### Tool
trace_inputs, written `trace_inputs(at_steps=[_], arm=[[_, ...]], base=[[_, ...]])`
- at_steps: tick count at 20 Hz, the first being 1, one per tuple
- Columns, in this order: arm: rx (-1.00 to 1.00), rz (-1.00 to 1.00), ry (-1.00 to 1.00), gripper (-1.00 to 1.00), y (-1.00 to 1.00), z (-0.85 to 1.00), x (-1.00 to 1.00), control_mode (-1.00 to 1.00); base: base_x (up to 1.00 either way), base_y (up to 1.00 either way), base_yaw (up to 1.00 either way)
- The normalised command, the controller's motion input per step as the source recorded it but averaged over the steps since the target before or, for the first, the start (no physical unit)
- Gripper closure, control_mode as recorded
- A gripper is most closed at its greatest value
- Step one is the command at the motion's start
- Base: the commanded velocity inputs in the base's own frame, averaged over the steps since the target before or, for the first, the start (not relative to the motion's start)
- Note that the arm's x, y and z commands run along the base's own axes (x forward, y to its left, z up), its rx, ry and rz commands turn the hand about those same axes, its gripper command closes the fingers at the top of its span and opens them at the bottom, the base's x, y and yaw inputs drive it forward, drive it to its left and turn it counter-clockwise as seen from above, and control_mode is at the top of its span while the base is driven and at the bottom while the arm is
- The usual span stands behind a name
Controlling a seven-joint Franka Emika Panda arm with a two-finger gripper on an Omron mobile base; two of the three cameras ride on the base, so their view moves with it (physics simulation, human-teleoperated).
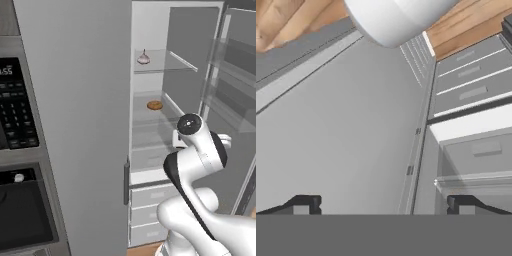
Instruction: Retrieve the bottle and the shaker from the cabinet and place them next to the mixing bowl on the counter. Then add garlic from the fridge to the mixing bowl.
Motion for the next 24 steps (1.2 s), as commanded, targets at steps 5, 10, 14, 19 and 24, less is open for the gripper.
trace_inputs(at_steps=[5, 10, 14, 19, 24], arm=[[0.0, 0.0, 0.0, -1.0, 0.0, 0.0, 0.0, 1.0], [0.0, 0.0, 0.0, -1.0, 0.0, 0.0, 0.0, 1.0], [0.0, 0.0, 0.0, -1.0, 0.0, 0.0, 0.0, 1.0], [0.05, 0.21, 0.0, -1.0, -0.12, 0.13, 0.0, -1.0], [0.0, 0.41, -0.06, -1.0, 0.11, 0.44, -0.11, -1.0]], base=[[0.71, -0.01, -0.15], [0.42, -0.26, -0.06], [0.0, -0.56, 0.0], [0.0, -0.1, 0.0], [0.0, 0.0, 0.0]])
